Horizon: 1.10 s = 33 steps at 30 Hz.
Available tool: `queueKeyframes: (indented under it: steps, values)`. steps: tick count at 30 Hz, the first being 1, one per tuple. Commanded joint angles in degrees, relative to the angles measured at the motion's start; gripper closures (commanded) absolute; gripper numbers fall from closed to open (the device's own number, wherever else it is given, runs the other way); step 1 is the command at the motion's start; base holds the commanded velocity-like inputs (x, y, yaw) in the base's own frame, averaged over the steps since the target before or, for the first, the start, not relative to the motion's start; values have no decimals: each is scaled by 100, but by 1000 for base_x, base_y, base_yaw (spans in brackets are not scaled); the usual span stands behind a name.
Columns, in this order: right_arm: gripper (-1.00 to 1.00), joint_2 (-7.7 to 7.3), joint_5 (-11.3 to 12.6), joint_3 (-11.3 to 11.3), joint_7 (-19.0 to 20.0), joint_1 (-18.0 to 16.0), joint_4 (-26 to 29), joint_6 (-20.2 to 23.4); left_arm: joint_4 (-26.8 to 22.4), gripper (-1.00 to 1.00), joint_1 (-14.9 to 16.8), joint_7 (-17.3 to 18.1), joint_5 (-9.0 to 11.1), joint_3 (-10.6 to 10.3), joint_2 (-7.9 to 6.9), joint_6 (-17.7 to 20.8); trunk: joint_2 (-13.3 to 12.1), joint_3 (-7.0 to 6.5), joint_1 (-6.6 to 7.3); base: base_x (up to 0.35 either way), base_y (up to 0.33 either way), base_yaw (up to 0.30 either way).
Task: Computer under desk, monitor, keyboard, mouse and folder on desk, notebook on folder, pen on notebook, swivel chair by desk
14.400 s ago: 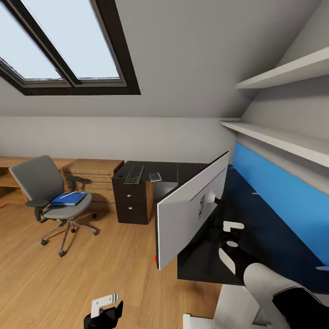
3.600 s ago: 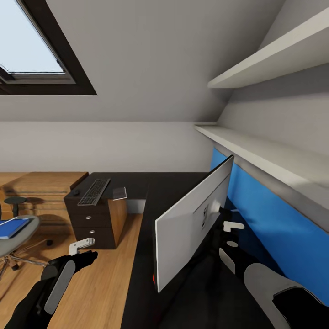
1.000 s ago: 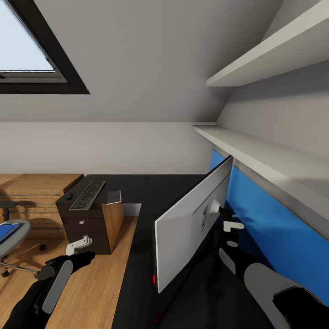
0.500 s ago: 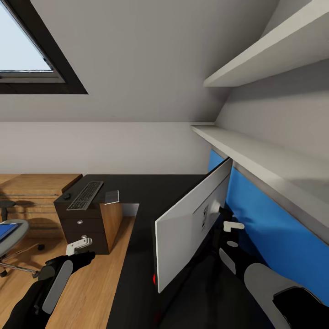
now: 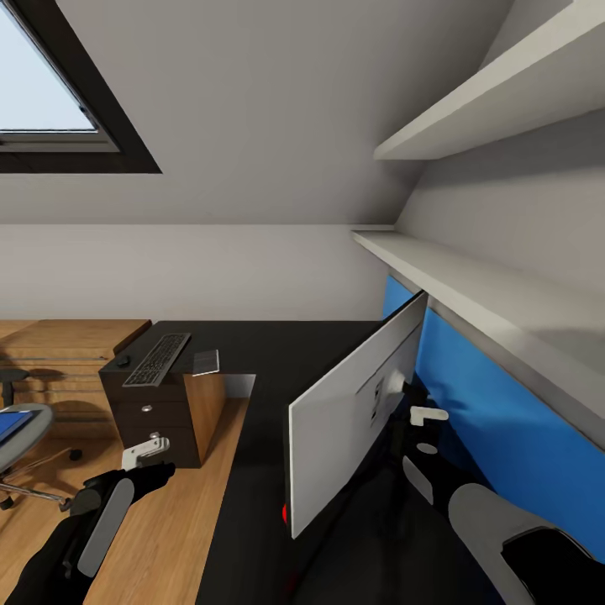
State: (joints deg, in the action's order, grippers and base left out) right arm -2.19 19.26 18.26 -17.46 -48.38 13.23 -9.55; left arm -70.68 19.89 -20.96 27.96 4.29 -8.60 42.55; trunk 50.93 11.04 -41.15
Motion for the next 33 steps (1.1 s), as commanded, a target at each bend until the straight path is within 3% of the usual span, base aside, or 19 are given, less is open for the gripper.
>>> queueKeyframes:
  steps: [1,10,33]
  values:
    - [-100,-2,60,50,-21,-5,-2,-21,-7,-100,5,-48,61,-1,-1,17,7,9,-1,0,0,0]
    - [-100,-1,60,53,-21,-5,-5,-21,-7,-100,4,-48,62,-3,-1,17,7,9,-1,-104,0,0]
    - [-100,6,62,54,-21,-5,3,-21,-7,-100,3,-48,69,2,-1,14,7,9,-1,-323,34,0]
